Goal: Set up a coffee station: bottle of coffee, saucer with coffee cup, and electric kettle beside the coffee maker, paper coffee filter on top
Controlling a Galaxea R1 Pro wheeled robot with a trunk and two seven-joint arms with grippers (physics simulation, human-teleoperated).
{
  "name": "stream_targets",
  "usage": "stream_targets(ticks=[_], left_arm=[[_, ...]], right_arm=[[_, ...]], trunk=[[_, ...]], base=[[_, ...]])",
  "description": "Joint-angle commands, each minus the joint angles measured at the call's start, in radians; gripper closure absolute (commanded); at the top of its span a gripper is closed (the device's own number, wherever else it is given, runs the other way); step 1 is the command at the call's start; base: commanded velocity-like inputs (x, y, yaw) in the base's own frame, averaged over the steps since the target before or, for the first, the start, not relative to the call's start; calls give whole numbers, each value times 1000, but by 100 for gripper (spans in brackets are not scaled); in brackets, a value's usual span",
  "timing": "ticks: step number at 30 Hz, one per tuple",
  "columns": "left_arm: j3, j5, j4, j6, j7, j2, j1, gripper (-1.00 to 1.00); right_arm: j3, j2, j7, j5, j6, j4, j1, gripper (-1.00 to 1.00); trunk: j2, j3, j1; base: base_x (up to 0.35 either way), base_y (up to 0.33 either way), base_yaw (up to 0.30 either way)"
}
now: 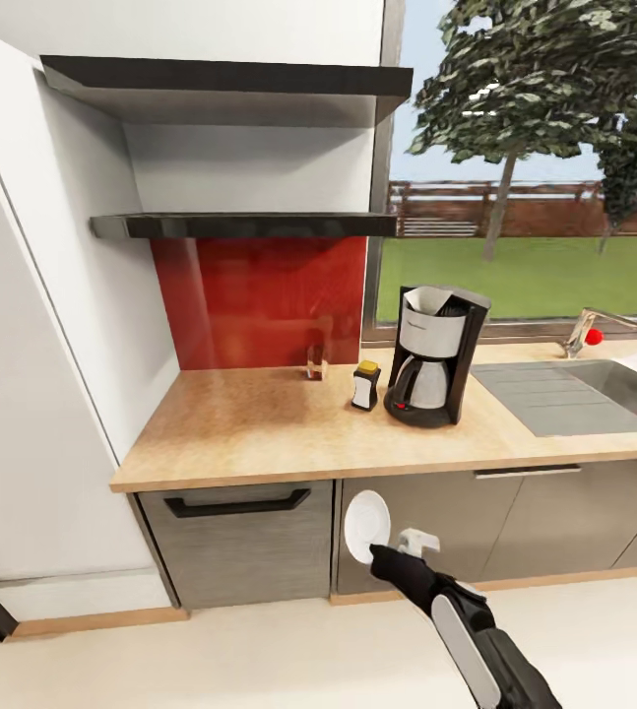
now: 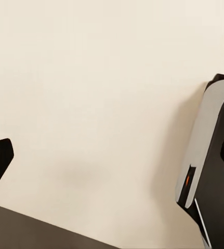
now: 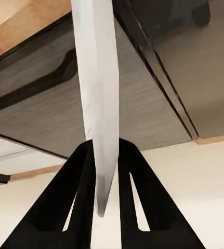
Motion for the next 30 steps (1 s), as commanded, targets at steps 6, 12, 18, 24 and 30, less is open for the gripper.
stream_targets(ticks=[6,12,18,24,30], left_arm=[[1,5,1,-4,-1,3,-1,-100],[2,5,1,-4,-1,2,-1,-100],[2,5,1,-4,-1,1,-1,-100],[1,5,2,-3,0,1,-1,-100],[4,9,11,-1,1,3,-2,-100]], right_arm=[[0,-3,66,-7,10,-55,-1,100],[5,-2,110,-8,12,-117,-1,100],[10,4,120,-8,13,-190,-1,100],[-1,8,115,-129,62,-229,-1,100],[-4,9,-114,-377,145,-252,-19,100]], trunk=[[-2,-2,1],[-2,-2,1],[-2,-2,1],[-2,-2,1],[-2,-2,1]], base=[[0,0,0],[0,0,0],[0,0,0],[0,0,0],[0,0,0]])
